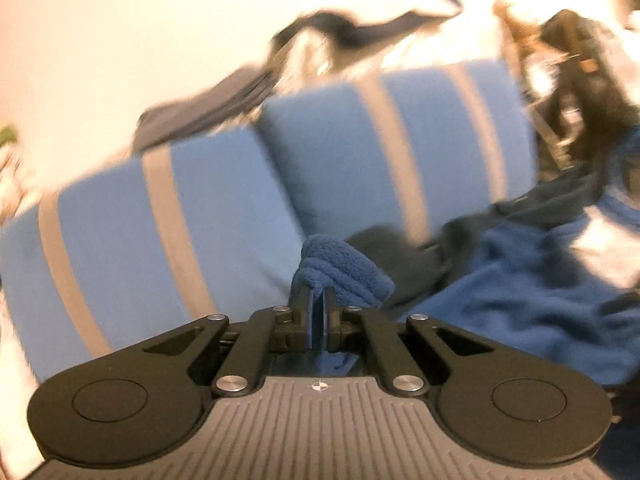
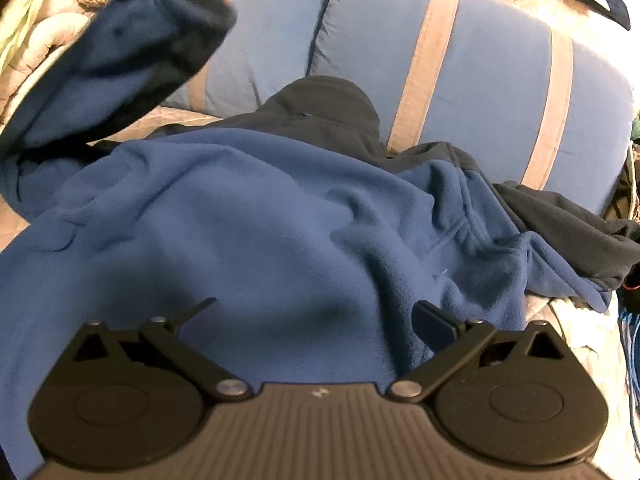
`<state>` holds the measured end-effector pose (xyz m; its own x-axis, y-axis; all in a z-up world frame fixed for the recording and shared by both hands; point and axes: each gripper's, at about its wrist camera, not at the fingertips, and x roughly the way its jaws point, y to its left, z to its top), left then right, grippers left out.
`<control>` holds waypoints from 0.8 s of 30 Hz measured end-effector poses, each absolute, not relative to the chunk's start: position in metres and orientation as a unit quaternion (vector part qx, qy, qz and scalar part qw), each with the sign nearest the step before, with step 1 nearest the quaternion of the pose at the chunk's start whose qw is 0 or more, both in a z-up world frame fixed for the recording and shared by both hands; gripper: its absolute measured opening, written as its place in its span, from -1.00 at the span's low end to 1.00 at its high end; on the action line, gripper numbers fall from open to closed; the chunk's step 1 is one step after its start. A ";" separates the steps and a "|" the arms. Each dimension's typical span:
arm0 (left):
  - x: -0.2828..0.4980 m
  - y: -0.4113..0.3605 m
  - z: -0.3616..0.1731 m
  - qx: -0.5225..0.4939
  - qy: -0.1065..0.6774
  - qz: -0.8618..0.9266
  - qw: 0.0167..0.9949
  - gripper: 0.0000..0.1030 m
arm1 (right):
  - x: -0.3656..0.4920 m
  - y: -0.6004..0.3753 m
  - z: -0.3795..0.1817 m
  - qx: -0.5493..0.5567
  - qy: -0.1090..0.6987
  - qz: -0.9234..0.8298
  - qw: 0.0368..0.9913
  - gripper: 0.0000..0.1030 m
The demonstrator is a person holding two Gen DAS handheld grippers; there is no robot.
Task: Fold clothes
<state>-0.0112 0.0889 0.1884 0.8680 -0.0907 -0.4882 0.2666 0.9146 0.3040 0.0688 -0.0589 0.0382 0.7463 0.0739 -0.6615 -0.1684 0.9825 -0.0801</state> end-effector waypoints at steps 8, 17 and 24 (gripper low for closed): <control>-0.042 0.054 0.161 0.225 0.288 -0.167 0.916 -0.91 | 0.070 -0.061 0.035 -0.061 0.356 0.061 0.931 0.99; 0.012 0.033 0.053 0.256 0.372 -0.162 0.877 -0.76 | 0.073 -0.065 0.031 -0.058 0.362 0.056 0.929 0.99; 0.016 0.012 0.005 0.365 0.355 -0.125 0.852 -0.55 | 0.074 -0.062 0.033 -0.056 0.362 0.062 0.928 0.99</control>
